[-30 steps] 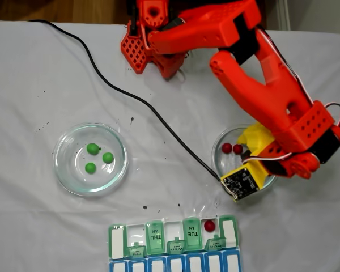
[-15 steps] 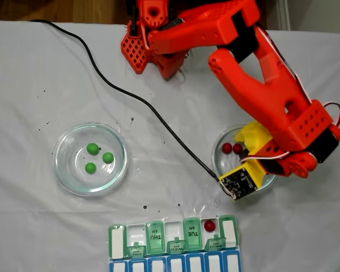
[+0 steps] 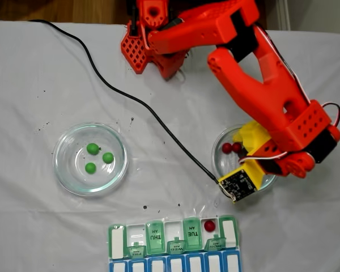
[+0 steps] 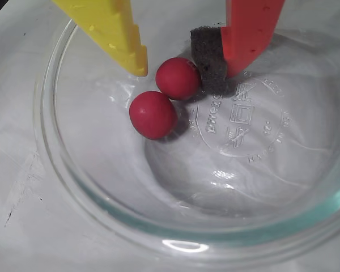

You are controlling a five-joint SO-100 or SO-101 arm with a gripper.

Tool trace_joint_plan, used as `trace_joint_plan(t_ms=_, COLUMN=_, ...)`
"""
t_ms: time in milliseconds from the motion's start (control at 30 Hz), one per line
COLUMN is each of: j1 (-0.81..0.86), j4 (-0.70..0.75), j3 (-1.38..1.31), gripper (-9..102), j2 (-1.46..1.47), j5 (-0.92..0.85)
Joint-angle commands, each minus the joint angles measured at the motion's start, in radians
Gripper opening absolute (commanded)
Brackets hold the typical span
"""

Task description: Sort medicines into box.

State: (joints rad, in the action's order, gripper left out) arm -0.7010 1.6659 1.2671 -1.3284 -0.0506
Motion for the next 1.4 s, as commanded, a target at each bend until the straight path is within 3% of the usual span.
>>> trace_joint_plan(t_ms=0, j1=0.011, j4=0.000, j3=0.002, gripper=17, j2=-0.063, j5=-0.017)
trace_joint_plan(t_ms=1367, j1=0.014, j4=-0.003, j3=0.012, gripper=13, j2=-0.038, j5=-0.023)
